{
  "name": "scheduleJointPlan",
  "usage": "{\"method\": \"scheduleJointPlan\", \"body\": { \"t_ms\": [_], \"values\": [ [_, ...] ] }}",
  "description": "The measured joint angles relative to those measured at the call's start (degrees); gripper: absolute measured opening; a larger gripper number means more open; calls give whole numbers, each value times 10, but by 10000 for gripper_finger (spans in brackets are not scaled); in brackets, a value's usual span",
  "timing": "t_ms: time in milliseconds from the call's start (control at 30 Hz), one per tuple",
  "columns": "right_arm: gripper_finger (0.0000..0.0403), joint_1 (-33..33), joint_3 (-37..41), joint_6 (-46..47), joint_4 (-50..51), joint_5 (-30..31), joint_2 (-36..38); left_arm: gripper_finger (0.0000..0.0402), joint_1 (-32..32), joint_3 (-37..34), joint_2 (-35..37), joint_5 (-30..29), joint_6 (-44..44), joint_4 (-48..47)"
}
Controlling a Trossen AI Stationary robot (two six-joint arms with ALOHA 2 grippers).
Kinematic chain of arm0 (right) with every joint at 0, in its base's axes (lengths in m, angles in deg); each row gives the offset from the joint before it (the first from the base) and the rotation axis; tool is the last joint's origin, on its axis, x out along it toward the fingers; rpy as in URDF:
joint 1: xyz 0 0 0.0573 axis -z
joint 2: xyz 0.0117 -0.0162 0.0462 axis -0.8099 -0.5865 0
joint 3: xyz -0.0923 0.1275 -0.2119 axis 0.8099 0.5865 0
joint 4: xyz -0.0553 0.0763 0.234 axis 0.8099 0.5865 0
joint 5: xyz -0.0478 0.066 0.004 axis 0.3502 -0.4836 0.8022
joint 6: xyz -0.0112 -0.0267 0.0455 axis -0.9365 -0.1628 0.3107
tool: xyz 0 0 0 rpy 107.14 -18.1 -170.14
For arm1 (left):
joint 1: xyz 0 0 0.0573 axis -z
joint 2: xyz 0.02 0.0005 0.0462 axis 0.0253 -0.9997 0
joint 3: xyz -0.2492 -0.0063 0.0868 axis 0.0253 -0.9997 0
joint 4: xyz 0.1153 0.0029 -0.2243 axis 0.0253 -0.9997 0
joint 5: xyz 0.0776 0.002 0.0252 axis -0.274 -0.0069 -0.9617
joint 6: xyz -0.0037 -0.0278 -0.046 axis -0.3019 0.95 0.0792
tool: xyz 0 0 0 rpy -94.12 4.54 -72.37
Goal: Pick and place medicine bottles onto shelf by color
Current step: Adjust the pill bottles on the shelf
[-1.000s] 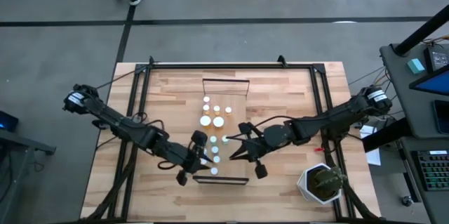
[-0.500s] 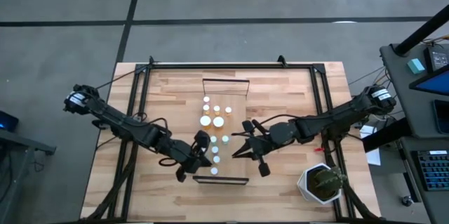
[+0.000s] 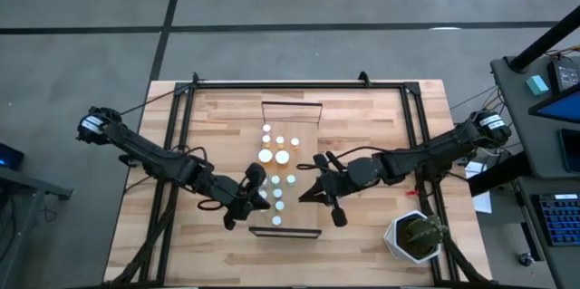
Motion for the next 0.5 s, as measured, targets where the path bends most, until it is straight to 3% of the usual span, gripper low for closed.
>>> {"method": "scheduleJointPlan", "body": {
  "t_ms": [300, 500],
  "values": [
    [9, 1, -78, 66, 119, 25, -16, 8, 23, -17, 91, -9, 37, 8],
    [9, 1, -175, 68, 234, 26, -81, 1, 48, -94, 127, -9, 20, 139]
  ]
}}
